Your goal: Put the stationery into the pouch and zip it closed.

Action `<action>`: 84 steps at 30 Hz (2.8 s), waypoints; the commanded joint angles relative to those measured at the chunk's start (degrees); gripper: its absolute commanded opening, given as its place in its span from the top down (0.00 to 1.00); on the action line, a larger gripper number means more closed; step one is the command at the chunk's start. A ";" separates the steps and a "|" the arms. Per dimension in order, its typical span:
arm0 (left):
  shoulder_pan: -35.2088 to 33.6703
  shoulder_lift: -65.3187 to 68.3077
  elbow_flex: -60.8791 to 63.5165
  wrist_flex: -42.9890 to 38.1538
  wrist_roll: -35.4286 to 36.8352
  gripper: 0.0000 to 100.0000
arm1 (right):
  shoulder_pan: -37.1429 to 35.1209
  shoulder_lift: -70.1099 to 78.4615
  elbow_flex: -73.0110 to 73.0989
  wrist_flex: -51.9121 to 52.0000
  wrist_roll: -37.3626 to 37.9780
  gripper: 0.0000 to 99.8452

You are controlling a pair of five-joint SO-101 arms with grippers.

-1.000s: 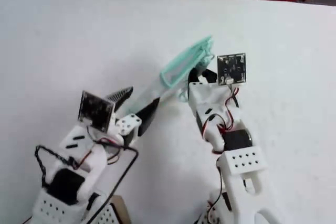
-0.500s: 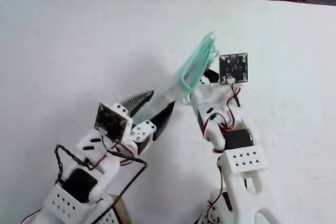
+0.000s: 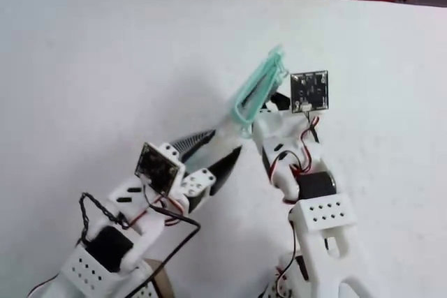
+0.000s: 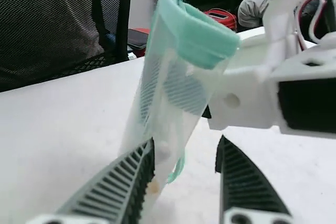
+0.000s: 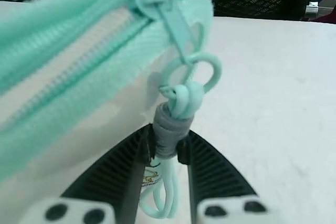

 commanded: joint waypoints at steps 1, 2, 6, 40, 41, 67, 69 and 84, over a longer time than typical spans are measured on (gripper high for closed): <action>-2.24 0.48 2.11 -5.27 0.18 0.80 | -3.21 0.75 -0.44 2.59 -0.44 0.98; -2.42 0.48 2.46 -5.71 0.18 0.80 | -4.44 0.75 -0.44 3.03 -0.44 0.98; -5.41 0.13 0.88 -4.57 0.18 0.80 | -5.85 0.84 -0.26 3.03 -0.09 0.98; -11.12 20.09 -6.77 -12.40 -9.41 0.73 | -4.97 1.01 -0.44 2.68 0.00 0.98; -11.12 23.34 -8.18 -12.40 -9.41 0.73 | -4.97 0.92 -0.44 2.68 0.00 0.98; 3.47 15.25 0.09 -16.88 -9.58 0.97 | -3.91 1.45 0.26 3.03 -0.53 0.98; 1.01 15.25 0.88 -19.78 -9.49 0.97 | -4.44 1.45 0.44 3.03 -0.53 0.98; -8.22 -2.07 -6.07 -1.67 -9.93 0.98 | -10.86 1.45 0.53 4.44 0.18 0.98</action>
